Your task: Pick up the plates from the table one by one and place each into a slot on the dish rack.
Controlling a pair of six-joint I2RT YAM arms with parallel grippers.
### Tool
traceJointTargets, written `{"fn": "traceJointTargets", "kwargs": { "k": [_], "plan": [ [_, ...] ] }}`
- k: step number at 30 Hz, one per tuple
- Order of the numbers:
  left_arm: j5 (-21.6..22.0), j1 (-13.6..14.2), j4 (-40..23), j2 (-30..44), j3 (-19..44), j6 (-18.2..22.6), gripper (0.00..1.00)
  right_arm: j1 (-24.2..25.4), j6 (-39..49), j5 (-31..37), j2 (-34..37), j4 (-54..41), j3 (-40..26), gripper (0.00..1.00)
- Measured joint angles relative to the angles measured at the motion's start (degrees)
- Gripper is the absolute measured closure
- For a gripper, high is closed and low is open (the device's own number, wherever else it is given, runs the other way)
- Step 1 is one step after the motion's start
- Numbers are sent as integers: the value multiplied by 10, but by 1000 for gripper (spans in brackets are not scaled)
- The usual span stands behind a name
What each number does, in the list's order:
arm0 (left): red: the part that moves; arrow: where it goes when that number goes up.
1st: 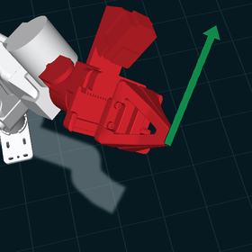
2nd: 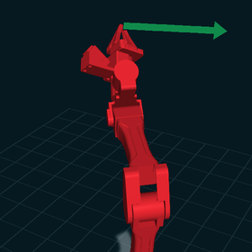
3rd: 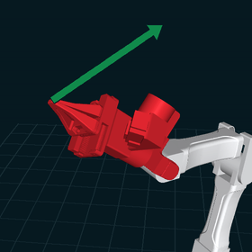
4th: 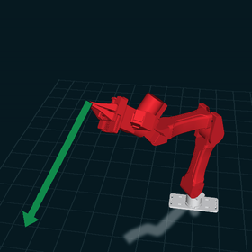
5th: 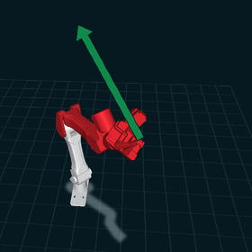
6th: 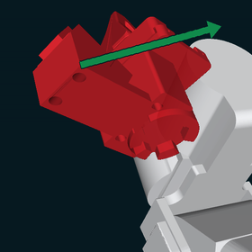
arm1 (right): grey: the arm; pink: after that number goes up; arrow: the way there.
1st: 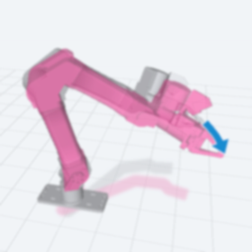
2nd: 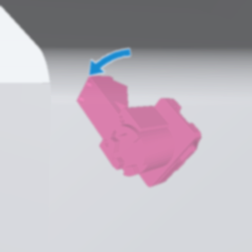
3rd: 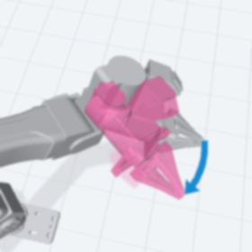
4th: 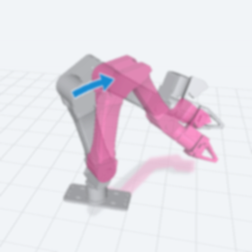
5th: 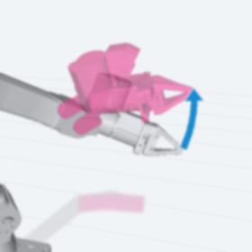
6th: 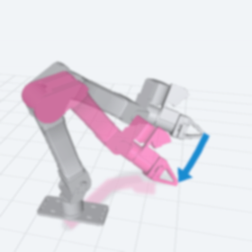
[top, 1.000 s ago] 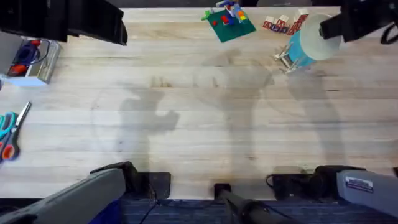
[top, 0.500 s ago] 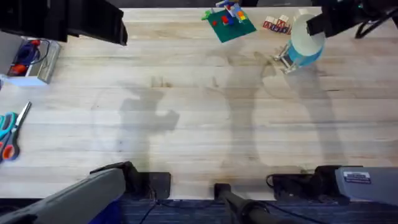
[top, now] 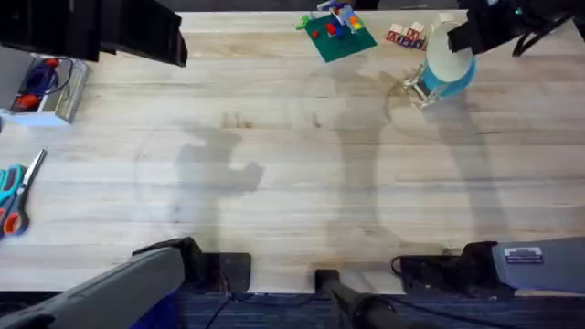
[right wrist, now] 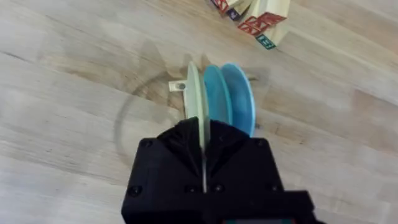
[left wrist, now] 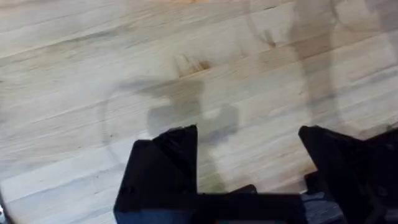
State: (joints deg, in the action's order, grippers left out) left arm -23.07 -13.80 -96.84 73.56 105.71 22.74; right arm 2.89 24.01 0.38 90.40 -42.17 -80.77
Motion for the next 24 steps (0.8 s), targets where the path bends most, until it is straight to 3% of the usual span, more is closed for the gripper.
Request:
{"fn": "traceJointTargets", "kwargs": {
  "k": [24],
  "plan": [
    [0,0,0,0,0,0,7,18,16,0,14,-2,0,972]
  ]
}}
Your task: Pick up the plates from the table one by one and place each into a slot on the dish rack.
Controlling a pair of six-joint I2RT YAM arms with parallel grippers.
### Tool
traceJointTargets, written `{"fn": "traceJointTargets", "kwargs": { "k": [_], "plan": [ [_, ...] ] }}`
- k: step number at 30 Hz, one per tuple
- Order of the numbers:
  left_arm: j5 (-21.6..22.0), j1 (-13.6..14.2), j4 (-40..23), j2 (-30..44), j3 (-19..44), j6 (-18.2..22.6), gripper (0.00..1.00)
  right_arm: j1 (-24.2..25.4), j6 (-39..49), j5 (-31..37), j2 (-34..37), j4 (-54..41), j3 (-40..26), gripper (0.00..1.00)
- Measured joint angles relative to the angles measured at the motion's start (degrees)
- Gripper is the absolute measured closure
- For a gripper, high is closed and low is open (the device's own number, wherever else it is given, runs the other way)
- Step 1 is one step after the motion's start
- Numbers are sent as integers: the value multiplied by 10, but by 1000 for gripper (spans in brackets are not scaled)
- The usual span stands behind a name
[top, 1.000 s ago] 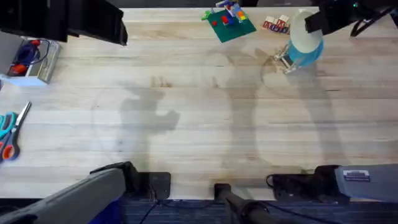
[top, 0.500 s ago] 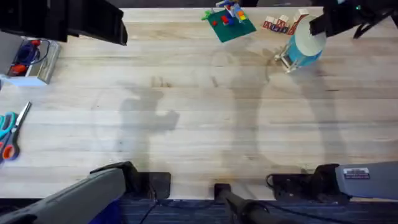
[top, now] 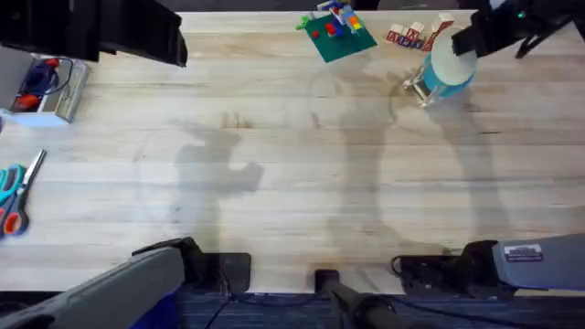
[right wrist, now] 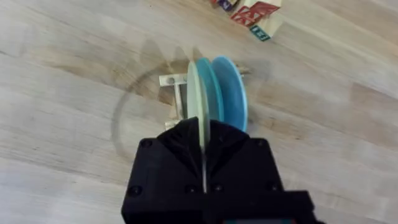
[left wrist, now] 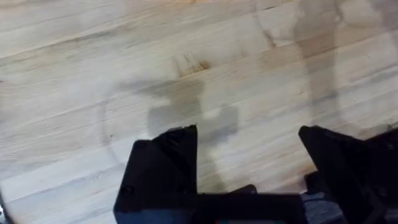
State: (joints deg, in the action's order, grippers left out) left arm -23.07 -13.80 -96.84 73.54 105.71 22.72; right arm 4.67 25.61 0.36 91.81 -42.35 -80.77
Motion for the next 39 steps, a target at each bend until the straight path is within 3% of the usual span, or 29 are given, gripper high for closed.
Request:
{"fn": "traceJointTargets", "kwargs": {
  "k": [39],
  "plan": [
    [0,0,0,0,0,0,7,0,14,-30,21,0,0,972]
  ]
}}
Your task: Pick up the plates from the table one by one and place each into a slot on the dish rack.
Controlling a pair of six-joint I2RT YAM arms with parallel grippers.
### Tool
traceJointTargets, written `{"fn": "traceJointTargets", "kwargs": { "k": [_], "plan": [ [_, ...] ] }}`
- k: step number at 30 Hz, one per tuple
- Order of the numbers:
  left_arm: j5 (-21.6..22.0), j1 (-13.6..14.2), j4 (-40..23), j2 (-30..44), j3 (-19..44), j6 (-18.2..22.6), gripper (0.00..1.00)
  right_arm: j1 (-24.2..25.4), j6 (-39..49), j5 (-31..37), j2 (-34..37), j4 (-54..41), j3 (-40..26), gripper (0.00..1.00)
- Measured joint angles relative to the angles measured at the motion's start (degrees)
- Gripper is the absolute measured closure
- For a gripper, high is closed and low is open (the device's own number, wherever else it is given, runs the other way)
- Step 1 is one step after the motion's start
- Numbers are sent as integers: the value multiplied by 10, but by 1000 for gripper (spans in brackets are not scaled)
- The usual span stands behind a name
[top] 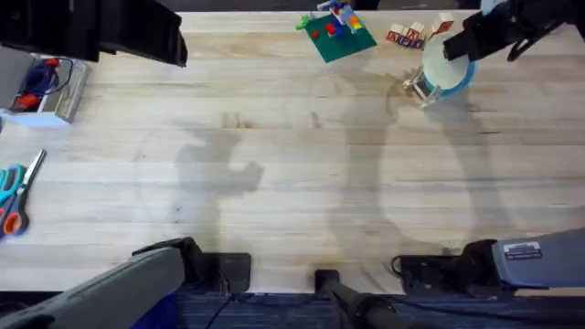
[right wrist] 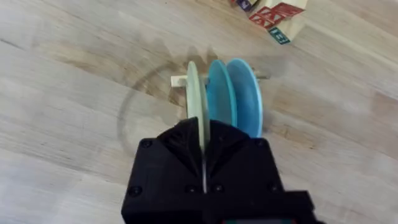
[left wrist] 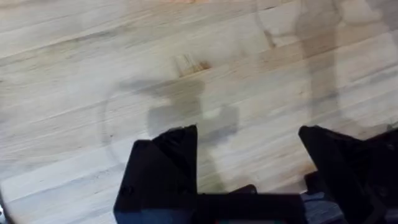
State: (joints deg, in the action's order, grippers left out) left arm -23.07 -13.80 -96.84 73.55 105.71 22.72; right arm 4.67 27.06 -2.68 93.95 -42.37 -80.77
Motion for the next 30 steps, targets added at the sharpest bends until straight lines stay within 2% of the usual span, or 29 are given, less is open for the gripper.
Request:
{"fn": "traceJointTargets", "kwargs": {
  "k": [10,16,30],
  "plan": [
    [0,0,0,0,0,0,7,0,0,0,46,1,0,973],
    [0,0,0,0,0,0,7,0,0,0,48,1,0,968],
    [0,0,0,0,0,0,7,0,0,-2,48,2,0,858]
  ]
}}
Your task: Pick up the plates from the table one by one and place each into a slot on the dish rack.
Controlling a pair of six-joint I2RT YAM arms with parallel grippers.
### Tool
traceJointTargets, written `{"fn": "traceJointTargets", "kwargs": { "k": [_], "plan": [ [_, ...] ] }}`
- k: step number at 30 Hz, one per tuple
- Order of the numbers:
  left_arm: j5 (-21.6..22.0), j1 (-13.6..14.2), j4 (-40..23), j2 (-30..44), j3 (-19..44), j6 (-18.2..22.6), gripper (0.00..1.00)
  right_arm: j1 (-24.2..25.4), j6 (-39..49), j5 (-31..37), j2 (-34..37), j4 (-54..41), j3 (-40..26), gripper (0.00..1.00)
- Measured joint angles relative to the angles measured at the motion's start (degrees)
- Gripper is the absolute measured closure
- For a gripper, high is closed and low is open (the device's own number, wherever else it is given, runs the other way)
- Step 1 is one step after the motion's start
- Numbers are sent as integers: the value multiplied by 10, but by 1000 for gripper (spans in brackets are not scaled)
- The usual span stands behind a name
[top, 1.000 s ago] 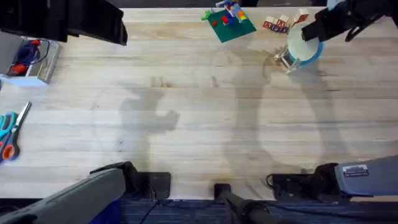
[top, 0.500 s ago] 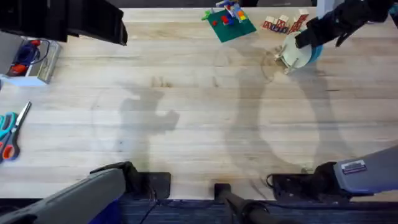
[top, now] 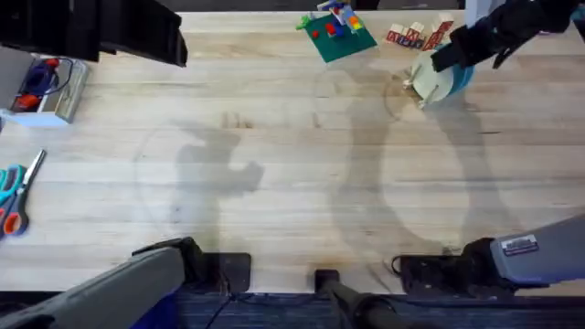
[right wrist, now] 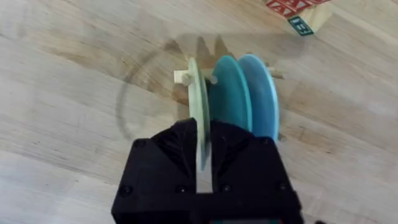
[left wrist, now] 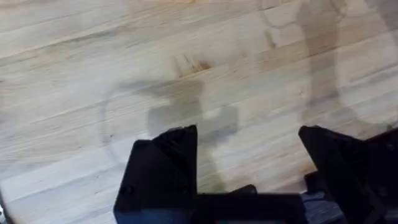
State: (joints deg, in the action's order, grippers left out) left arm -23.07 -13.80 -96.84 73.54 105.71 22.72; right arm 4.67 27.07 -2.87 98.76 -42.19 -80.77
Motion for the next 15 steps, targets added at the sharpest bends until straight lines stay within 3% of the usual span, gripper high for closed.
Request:
{"fn": "traceJointTargets", "kwargs": {
  "k": [15],
  "plan": [
    [0,0,0,0,0,0,8,0,0,0,0,3,0,840]
  ]
}}
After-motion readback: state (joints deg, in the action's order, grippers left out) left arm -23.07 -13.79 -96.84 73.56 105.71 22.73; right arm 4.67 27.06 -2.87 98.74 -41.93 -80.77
